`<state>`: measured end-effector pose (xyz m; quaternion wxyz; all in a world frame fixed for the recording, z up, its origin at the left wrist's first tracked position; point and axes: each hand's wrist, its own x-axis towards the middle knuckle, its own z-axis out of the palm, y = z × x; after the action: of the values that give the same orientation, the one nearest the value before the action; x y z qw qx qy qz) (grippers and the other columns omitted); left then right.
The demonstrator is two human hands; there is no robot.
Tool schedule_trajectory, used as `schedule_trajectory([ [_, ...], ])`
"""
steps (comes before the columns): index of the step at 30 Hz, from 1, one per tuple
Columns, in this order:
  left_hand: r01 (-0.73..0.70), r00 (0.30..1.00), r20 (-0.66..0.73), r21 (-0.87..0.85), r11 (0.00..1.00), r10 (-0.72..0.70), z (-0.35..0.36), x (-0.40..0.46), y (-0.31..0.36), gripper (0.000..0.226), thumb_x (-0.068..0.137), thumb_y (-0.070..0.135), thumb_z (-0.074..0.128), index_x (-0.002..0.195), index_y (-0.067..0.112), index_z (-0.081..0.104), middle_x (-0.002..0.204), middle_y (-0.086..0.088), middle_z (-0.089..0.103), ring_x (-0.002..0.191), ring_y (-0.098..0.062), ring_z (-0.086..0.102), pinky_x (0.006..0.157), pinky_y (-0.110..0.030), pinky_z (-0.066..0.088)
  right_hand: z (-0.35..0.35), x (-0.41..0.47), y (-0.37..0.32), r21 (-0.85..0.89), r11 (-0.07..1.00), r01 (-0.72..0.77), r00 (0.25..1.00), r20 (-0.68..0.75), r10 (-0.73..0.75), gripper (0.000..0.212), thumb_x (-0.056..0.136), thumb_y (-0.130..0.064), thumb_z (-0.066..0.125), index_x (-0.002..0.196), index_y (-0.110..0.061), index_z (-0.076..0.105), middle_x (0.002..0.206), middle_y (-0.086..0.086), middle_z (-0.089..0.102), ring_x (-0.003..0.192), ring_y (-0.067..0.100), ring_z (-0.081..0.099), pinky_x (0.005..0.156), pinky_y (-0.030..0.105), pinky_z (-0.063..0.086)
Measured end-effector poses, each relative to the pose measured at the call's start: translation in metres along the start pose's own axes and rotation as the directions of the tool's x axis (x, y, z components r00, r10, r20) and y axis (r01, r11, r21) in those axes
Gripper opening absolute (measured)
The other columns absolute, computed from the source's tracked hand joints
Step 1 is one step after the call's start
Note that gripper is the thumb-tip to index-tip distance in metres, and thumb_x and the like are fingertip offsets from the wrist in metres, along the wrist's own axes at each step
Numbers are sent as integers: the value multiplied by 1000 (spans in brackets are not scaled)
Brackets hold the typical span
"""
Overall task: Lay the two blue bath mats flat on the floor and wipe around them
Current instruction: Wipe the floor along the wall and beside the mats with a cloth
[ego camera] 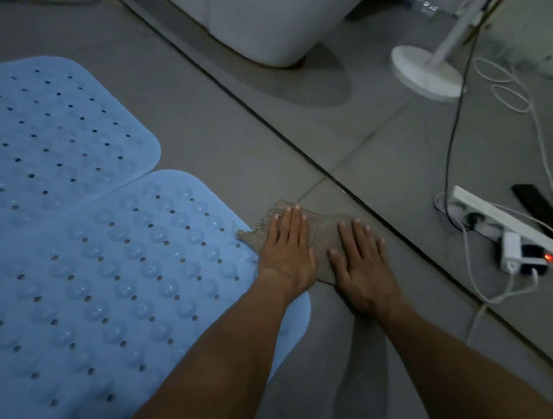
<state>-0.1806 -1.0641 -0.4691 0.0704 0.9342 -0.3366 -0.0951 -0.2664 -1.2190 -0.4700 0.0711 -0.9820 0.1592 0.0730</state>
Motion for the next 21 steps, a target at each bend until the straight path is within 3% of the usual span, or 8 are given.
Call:
schedule_trajectory([
  [10, -331, 936, 160, 104, 938, 313, 10, -52, 36, 65, 102, 36, 10, 151, 1, -12, 159, -18, -20, 148, -31, -19, 121, -47, -6, 27, -118, -8, 103, 938, -330, 942, -23, 334, 65, 100, -59, 8, 156, -31, -13, 165, -1, -17, 151, 15, -19, 122, 42, -12],
  [21, -518, 853, 236, 268, 813, 466, 13, -160, 22, 65, 102, 37, 11, 152, 0, -9, 160, -18, -15, 149, -30, -14, 121, -44, -6, 53, -236, -83, 139, 870, -473, 877, -23, 480, 69, 99, -57, 8, 158, -26, -9, 165, 5, -14, 152, 22, -15, 123, 46, -8],
])
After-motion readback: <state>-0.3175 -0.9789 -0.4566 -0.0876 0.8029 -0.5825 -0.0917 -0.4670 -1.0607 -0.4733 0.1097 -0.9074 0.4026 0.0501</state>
